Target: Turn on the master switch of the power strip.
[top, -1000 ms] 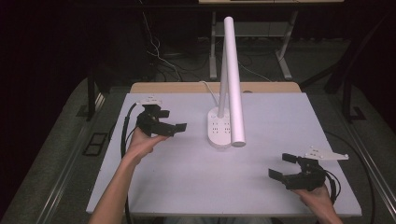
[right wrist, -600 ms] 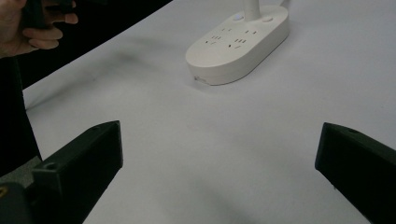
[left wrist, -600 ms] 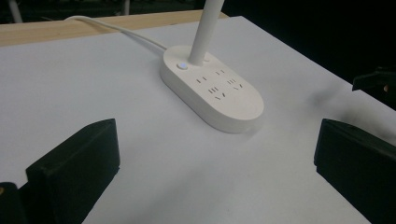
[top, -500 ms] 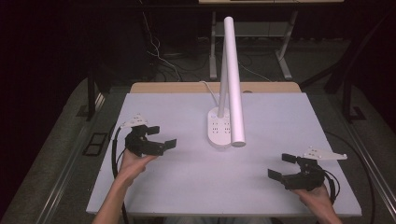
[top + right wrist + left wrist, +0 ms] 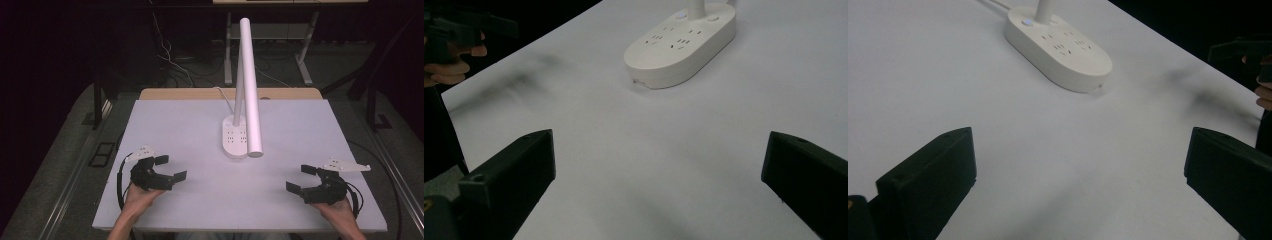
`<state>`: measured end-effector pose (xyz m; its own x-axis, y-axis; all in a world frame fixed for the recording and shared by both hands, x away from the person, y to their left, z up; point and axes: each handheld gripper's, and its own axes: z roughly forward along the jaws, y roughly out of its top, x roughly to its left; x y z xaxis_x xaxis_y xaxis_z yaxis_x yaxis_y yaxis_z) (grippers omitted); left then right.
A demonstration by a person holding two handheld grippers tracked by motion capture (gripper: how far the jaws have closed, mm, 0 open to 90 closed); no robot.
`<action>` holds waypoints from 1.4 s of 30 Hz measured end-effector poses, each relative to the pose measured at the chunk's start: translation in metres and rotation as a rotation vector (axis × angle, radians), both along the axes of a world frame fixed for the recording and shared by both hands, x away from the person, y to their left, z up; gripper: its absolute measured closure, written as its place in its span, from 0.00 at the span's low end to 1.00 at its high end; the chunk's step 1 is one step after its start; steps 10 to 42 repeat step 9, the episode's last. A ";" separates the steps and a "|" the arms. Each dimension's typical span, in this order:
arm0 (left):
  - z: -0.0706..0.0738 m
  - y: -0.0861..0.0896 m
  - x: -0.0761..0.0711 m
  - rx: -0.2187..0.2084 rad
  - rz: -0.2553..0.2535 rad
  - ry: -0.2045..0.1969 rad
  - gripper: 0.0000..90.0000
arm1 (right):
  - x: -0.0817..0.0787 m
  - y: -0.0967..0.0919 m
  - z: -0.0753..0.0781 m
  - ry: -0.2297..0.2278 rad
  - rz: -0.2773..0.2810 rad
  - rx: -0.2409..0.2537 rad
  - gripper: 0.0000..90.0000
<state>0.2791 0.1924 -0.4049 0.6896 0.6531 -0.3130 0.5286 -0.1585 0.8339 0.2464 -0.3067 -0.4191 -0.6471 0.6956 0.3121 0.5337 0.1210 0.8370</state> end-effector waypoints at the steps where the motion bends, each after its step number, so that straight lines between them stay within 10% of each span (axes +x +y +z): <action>1: -0.002 0.000 -0.003 0.002 -0.006 -0.001 0.00 | 0.000 0.000 0.000 -0.003 0.003 -0.007 0.00; 42: -0.012 -0.001 -0.015 0.020 -0.020 0.008 0.00 | 0.001 0.003 -0.002 0.013 0.003 -0.017 0.00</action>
